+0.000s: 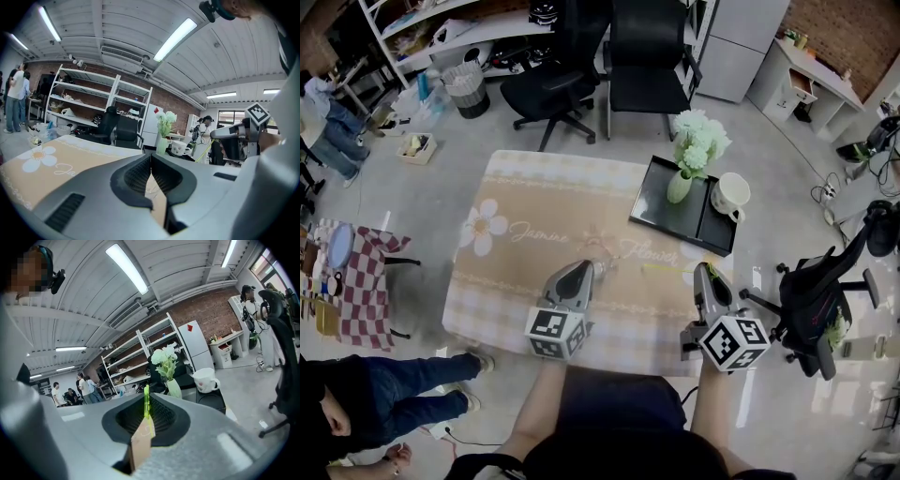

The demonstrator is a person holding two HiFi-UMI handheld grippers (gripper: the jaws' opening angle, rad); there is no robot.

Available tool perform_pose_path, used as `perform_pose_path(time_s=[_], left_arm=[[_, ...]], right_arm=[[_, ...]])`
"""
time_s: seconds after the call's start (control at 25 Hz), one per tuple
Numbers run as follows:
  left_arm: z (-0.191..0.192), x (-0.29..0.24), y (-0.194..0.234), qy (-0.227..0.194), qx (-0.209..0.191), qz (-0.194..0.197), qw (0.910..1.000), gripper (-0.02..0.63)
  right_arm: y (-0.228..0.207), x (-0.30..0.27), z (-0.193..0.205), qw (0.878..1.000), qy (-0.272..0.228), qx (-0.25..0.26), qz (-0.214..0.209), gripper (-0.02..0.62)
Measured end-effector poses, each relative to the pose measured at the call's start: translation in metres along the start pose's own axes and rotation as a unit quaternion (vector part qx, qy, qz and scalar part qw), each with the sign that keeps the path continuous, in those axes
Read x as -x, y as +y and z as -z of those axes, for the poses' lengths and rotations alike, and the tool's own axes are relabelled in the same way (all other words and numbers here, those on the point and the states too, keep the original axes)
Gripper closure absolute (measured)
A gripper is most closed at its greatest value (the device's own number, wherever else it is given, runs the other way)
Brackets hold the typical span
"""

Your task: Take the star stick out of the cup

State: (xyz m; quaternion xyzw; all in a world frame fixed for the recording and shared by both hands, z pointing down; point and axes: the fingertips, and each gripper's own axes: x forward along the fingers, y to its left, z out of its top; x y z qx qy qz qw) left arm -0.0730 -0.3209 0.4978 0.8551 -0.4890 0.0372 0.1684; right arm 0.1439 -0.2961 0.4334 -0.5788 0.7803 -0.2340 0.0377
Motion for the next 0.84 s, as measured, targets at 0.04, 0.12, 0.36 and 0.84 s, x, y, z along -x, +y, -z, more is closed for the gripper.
perform_pose_path(time_s=[0.04, 0.12, 0.36, 0.84], left_arm=[[0.0, 0.0003, -0.0004, 0.0, 0.0, 0.0, 1.0, 0.594], [-0.0001, 0.0011, -0.0011, 0.0, -0.001, 0.001, 1.0, 0.595], [0.0003, 0.0023, -0.001, 0.001, -0.002, 0.001, 1.0, 0.595], [0.0017, 0.0047, 0.0017, 0.001, 0.0, -0.004, 1.0, 0.594]], right_arm=[[0.0004, 0.0004, -0.0006, 1.0, -0.001, -0.001, 0.0, 0.58], [0.0012, 0.0015, -0.0013, 1.0, -0.002, -0.001, -0.002, 0.58], [0.0036, 0.0025, 0.0002, 1.0, -0.001, -0.001, -0.006, 0.58], [0.0051, 0.0026, 0.0013, 1.0, 0.0, -0.001, -0.01, 0.58]])
